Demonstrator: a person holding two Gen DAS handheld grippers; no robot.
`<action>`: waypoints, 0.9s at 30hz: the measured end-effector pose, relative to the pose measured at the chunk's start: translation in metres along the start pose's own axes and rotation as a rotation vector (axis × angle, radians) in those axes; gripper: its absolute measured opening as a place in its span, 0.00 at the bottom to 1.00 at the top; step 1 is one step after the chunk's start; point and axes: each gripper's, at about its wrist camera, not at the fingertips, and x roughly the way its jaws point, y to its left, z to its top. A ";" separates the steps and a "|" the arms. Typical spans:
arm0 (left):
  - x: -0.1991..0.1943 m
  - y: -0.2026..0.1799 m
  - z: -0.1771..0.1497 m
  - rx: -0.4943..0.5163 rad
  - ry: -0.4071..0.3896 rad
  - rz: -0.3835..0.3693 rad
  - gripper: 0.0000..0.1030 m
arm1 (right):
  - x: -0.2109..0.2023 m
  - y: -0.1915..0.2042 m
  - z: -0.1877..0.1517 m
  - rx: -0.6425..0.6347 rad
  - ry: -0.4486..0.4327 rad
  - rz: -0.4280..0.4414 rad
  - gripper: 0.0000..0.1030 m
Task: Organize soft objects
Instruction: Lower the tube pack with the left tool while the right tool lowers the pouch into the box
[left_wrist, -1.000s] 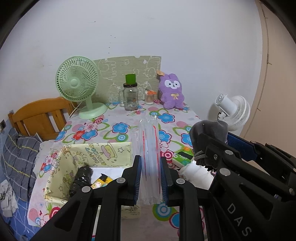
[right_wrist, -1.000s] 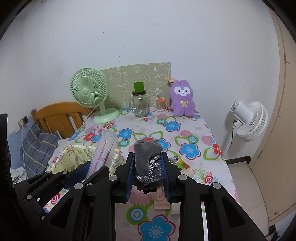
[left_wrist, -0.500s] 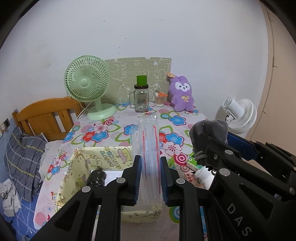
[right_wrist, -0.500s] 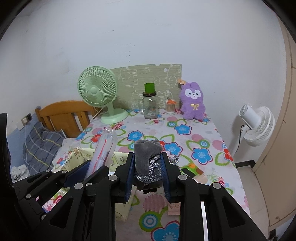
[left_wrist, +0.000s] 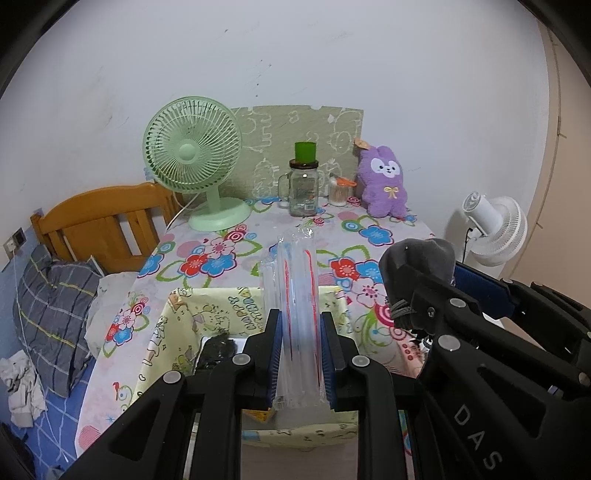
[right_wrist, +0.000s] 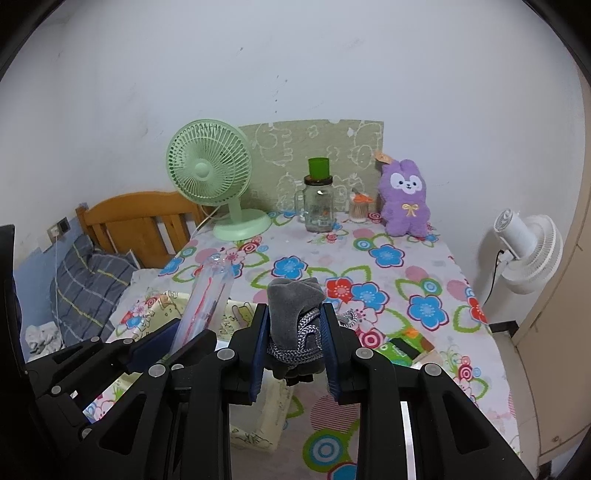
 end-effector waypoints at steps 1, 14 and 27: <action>0.001 0.002 -0.001 -0.002 0.002 0.004 0.17 | 0.002 0.001 0.000 0.000 0.005 0.003 0.29; 0.023 0.034 -0.008 -0.032 0.049 0.054 0.18 | 0.036 0.030 -0.003 -0.020 0.053 0.058 0.29; 0.047 0.061 -0.020 -0.067 0.112 0.086 0.18 | 0.072 0.053 -0.011 -0.050 0.112 0.102 0.29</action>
